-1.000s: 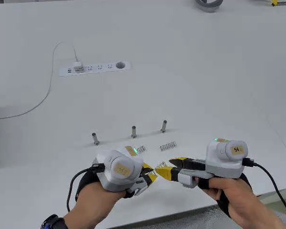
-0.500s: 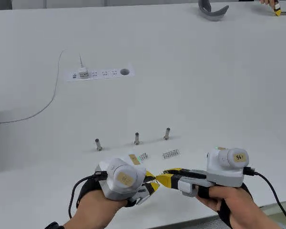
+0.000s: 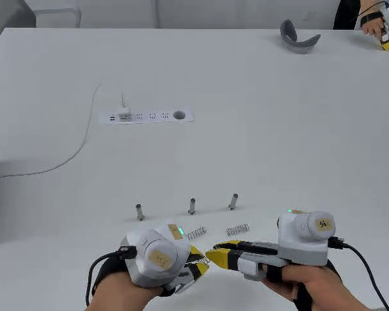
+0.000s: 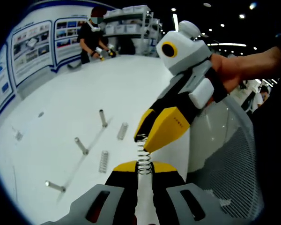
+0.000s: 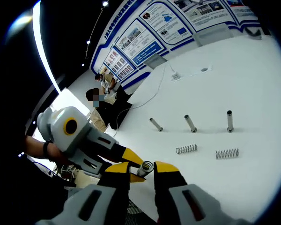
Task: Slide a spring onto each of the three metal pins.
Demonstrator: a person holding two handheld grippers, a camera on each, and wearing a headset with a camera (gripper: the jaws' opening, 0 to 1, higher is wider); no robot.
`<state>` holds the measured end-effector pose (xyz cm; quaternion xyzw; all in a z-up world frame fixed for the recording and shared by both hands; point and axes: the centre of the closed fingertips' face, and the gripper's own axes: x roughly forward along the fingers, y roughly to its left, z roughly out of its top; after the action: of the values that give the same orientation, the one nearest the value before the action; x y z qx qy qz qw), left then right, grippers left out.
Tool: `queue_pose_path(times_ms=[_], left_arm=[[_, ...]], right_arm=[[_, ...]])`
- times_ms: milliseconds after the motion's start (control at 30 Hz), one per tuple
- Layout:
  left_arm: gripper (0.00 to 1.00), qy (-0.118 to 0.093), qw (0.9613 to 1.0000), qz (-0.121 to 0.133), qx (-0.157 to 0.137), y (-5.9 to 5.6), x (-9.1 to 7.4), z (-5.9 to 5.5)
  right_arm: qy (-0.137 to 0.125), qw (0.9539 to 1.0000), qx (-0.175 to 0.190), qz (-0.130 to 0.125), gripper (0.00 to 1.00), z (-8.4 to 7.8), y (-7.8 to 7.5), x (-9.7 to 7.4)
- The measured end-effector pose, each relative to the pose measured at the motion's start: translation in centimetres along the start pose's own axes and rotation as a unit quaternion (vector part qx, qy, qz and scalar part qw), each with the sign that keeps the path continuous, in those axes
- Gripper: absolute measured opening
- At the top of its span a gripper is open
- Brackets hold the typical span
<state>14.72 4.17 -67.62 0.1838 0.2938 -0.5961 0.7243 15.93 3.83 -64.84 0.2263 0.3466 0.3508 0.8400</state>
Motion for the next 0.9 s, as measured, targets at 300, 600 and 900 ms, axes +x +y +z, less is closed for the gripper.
queue_pose_path(times_ms=[300,600,900], left_arm=[[0.1,-0.011,0.9999,-0.001,0.006,0.7,-0.8,0.0],[0.1,-0.022,0.9997,0.011,0.009,1.6,-1.5,0.4],[0.1,-0.038,0.9991,0.015,0.008,1.7,-2.1,1.1]], right_arm=[[0.032,0.9986,-0.034,0.024,0.2,0.7,1.1,0.3],[0.074,0.9921,-0.094,0.036,0.2,1.9,1.8,0.3],[0.123,0.9782,-0.161,0.047,0.2,2.4,2.4,1.2]])
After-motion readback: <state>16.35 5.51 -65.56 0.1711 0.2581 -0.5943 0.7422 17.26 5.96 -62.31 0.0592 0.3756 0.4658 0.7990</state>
